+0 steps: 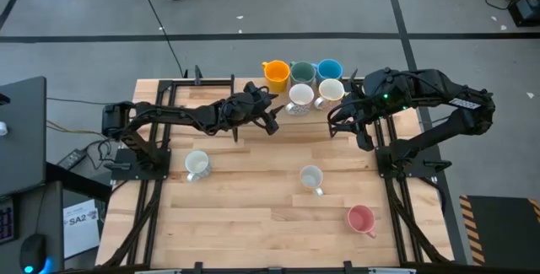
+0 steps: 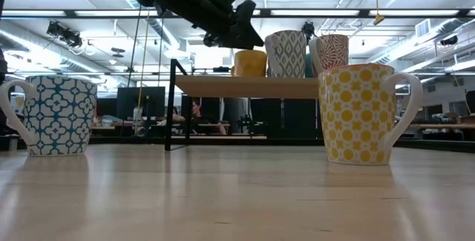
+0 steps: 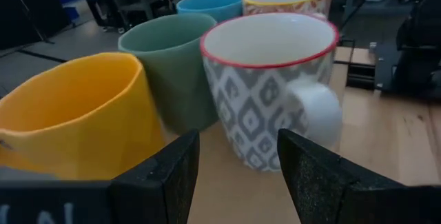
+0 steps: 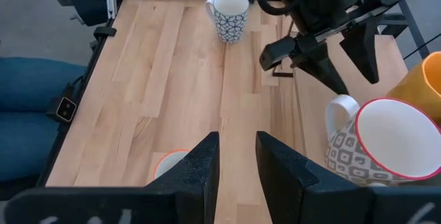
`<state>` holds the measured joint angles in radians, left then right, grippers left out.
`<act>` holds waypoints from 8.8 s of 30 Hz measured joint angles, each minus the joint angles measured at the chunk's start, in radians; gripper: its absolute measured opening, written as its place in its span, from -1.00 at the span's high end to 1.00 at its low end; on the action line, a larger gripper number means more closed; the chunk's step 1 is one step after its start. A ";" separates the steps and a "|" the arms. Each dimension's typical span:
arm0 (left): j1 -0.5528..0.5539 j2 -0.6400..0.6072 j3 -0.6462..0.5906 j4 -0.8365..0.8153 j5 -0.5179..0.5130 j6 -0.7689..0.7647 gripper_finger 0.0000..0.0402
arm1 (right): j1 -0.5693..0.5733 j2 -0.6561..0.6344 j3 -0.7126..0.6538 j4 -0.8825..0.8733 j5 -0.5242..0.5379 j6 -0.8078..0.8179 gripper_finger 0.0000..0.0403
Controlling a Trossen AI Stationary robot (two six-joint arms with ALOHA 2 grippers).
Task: Place coffee mugs
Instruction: Put the white-gray mug on the shelf, then put the white-blue mug on the shelf
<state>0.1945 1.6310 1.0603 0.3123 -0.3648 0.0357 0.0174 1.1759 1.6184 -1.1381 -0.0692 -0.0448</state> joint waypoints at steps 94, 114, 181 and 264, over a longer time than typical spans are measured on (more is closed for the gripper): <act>-0.810 -0.434 -0.185 -1.525 0.218 -1.601 -0.01 | 0.193 0.000 -0.373 0.367 -0.010 0.158 0.50; -0.807 -0.250 -0.185 -1.501 0.084 -1.602 -0.01 | 0.193 0.000 -0.430 0.390 -0.004 0.158 0.50; -0.651 -0.237 0.244 -1.516 0.017 -1.121 0.63 | 0.192 0.000 -0.430 0.404 -0.002 0.155 0.50; 0.027 -0.034 0.499 -1.302 0.062 -0.373 0.52 | 0.192 0.000 -0.430 0.412 -0.002 0.154 0.50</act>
<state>0.2211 1.5972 1.5589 -0.9893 -0.3031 -0.3370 0.2092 1.1759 1.1881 -0.7265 -0.0711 0.1097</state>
